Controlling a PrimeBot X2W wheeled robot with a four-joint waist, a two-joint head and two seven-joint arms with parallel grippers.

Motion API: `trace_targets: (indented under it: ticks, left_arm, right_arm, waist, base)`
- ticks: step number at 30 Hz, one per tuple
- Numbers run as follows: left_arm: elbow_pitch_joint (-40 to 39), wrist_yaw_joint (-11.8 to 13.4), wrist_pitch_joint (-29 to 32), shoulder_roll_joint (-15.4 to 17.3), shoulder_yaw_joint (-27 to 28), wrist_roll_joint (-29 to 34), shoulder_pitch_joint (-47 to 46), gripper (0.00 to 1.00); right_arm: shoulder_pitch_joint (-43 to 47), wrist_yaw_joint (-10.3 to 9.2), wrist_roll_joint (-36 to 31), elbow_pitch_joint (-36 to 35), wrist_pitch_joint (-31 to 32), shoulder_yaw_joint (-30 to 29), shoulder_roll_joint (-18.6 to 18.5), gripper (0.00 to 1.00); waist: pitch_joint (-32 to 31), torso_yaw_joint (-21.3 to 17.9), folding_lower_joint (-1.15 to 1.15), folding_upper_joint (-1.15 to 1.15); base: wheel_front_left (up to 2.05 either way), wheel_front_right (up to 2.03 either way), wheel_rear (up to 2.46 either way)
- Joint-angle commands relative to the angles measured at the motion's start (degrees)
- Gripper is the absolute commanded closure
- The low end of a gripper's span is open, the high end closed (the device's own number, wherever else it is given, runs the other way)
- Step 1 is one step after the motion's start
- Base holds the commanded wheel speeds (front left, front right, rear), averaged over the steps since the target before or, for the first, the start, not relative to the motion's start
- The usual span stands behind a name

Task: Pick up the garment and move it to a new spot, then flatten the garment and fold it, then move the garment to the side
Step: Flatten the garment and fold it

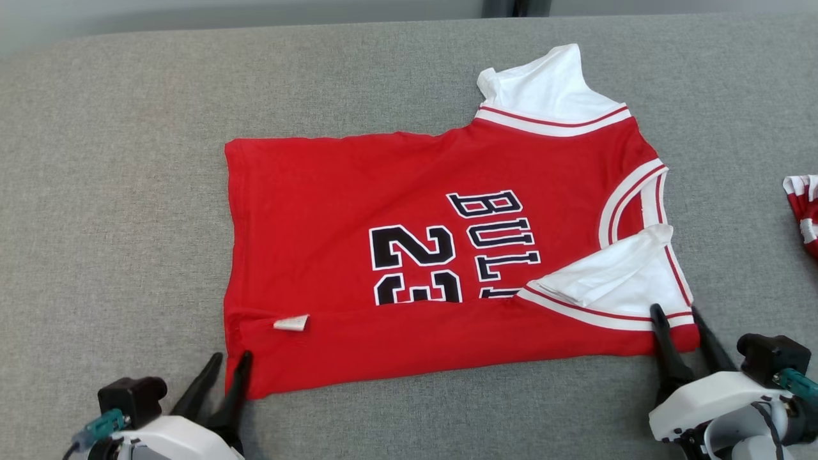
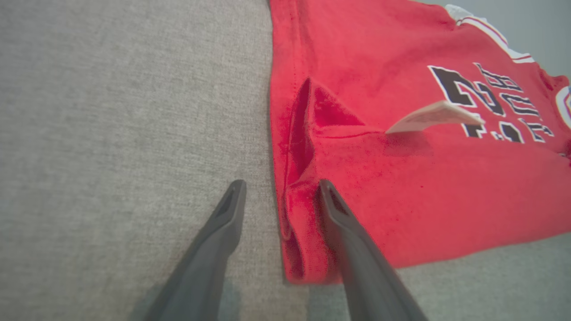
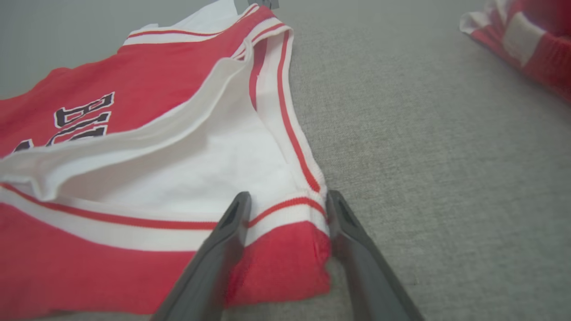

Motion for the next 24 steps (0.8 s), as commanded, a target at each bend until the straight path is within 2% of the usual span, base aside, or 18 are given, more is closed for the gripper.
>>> trace_targets:
  ticks: [1,5,11,17,18,19,20,21,22,24]
  left_arm:
    - [1.7,-0.6,3.8,-0.7,-2.0,-0.6,0.6,1.00]
    - [-0.3,-0.6,5.4,1.7,-1.3,-1.0,0.6,1.00]
    - [-4.7,0.7,7.8,5.1,0.3,-1.4,1.7,1.00]
    - [-8.0,2.0,9.6,6.5,0.9,-2.1,3.8,1.00]
    - [-8.5,1.9,9.5,6.3,0.9,-2.0,3.8,1.00]
    - [-8.9,2.0,9.3,6.3,0.8,-2.0,3.7,0.73]
    - [-8.9,2.0,9.3,6.3,0.8,-2.0,3.7,0.73]
    - [-9.2,2.3,8.9,6.2,1.0,-1.7,3.4,0.10]
    - [-9.6,2.6,8.3,6.0,1.2,-1.4,3.1,0.00]
    - [-10.5,3.4,6.7,5.6,1.8,-0.9,2.4,0.00]
  right_arm:
    - [0.8,0.04,0.7,1.6,1.6,1.1,0.5,1.00]
    - [2.2,0.01,2.6,0.4,1.6,1.7,0.3,1.00]
    - [6.7,0.00,5.3,-5.1,1.4,1.9,0.3,1.00]
    - [9.6,0.00,7.0,-8.7,2.0,2.1,0.2,1.00]
    - [9.8,0.00,7.2,-8.8,2.2,2.0,0.1,0.58]
    - [9.9,0.00,7.4,-8.9,2.4,2.1,0.2,0.07]
    - [9.9,0.00,7.4,-8.9,2.4,2.1,0.2,0.07]
    - [9.9,0.00,7.3,-9.2,2.5,2.1,0.2,0.00]
    - [9.7,0.00,7.0,-9.7,2.1,1.9,0.2,0.00]
    - [9.3,0.00,6.3,-11.1,1.2,0.9,0.1,0.00]
  waist:
    - [0.0,0.0,0.00,0.00]
    - [0.0,0.0,0.00,0.00]
    - [-0.3,-0.2,0.00,0.00]
    - [-0.3,-1.2,0.00,0.00]
    - [-0.3,-1.2,0.00,0.00]
    - [-0.3,-1.2,0.00,0.00]
    - [-0.3,-1.2,0.00,0.00]
    - [-0.4,-1.1,0.00,0.00]
    - [-0.4,-1.1,0.00,0.00]
    - [-0.6,-1.1,0.00,0.00]
  base:
    - [0.00,0.00,0.00]
    - [0.00,0.00,0.00]
    - [0.00,0.00,0.00]
    - [0.00,0.00,0.00]
    - [0.00,0.00,0.00]
    - [0.00,0.00,0.00]
    - [0.00,0.00,0.00]
    - [0.00,0.00,0.00]
    - [0.00,0.00,0.00]
    - [0.00,0.00,0.00]
